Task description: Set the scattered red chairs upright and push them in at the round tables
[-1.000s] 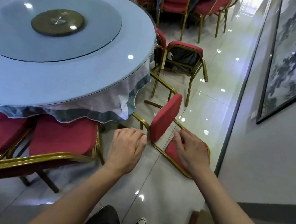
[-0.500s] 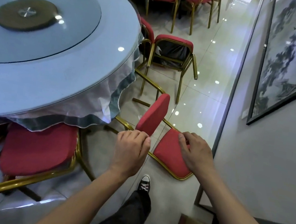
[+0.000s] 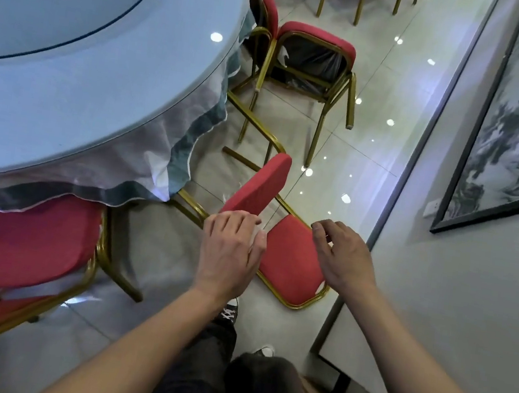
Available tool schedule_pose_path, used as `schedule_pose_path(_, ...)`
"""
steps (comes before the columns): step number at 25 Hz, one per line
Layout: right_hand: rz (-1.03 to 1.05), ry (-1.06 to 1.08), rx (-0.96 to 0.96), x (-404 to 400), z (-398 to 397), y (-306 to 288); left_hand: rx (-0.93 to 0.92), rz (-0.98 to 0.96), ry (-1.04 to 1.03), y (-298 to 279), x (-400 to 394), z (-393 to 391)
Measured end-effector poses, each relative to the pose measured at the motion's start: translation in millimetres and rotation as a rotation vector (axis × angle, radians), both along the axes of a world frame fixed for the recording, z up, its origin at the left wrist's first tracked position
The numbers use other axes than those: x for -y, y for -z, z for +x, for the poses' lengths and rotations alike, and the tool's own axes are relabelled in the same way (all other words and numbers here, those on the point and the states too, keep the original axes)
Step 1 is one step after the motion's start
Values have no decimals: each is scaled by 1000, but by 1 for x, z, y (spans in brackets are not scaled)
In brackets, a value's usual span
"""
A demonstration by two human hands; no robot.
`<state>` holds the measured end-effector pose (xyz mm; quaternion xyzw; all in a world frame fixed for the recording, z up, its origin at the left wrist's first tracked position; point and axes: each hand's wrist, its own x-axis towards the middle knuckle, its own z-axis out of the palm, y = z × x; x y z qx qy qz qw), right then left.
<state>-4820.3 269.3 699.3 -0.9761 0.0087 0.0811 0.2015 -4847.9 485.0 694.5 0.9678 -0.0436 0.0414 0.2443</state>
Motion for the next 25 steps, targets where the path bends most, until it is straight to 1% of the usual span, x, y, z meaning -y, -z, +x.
schedule_pose_path(6,-32,-5,-78,63,27,46,-124,38,33,51,47,11)
schedule_pose_path(11,-46,-27,-135,127,60,112,-239,72,-33,112,101,20)
schedule_pose_path(13,-48,-49,-182,150,78,152,-281,61,-101,147,126,22)
schedule_pose_path(16,-21,-91,-226,176,105,219,-394,54,-204,209,162,23)
schedule_pose_path(20,16,-155,-272,204,129,332,-528,63,-329,316,206,13)
schedule_pose_path(23,-39,-234,-290,226,143,417,-611,41,-396,400,234,9)
schedule_pose_path(25,-84,-275,-337,239,151,474,-674,27,-431,459,250,10)
